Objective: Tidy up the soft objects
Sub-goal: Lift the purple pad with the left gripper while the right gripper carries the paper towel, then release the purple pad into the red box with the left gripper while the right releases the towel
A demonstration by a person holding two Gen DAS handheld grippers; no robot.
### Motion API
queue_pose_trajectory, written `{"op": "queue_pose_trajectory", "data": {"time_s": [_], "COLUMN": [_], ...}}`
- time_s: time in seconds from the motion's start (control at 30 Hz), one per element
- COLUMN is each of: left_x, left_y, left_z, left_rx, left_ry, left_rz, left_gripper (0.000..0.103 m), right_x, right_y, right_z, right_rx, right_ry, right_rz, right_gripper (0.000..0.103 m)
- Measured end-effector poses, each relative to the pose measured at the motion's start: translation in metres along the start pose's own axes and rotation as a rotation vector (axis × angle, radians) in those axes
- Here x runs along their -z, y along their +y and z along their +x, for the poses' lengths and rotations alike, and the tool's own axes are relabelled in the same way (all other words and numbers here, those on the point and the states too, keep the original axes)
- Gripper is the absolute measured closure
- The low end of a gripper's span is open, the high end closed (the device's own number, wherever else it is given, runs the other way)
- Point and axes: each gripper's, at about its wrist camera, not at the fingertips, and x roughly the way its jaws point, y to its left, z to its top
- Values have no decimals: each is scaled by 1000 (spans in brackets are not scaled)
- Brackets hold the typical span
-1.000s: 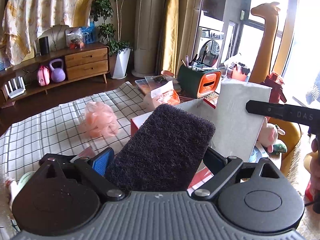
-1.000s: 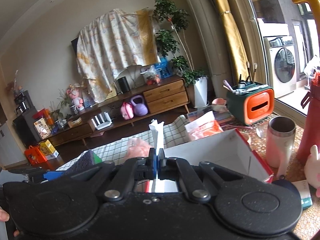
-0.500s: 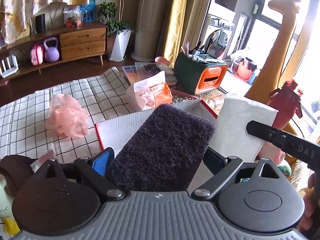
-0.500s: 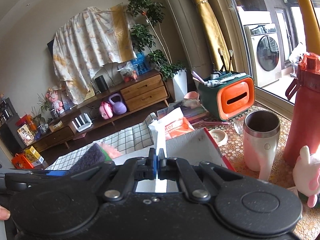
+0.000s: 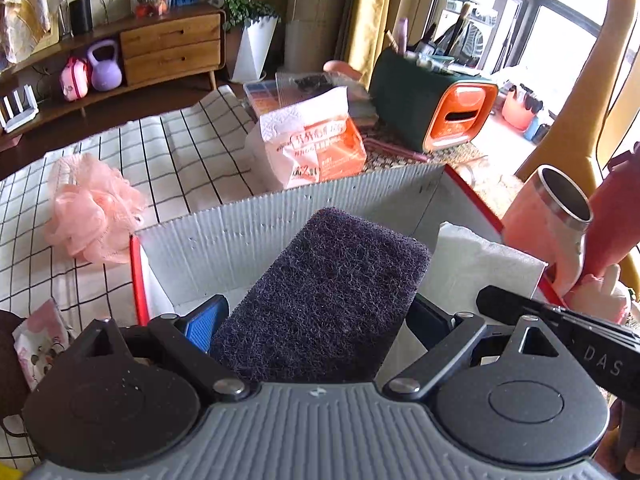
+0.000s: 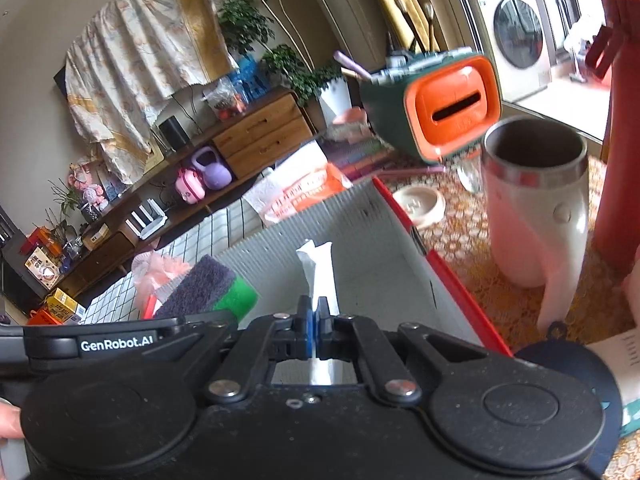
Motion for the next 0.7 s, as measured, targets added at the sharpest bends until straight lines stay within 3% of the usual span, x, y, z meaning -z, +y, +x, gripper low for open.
{"op": "queue_pose_trajectory", "data": {"time_s": [0.17,0.7], "left_x": [0,-1], "left_y": [-4,-10], "left_z": [25,65], "left_rx": [-28,-29], "left_ry": [59,223], "left_rz": [35,49], "left_gripper": [7,7], "right_x": [4,17], "right_y": [-3,16], "right_z": [17,34], "right_rx": [-1,144], "right_ry": [55,147], "right_rz": [0,-294], "right_gripper": [101,85]}}
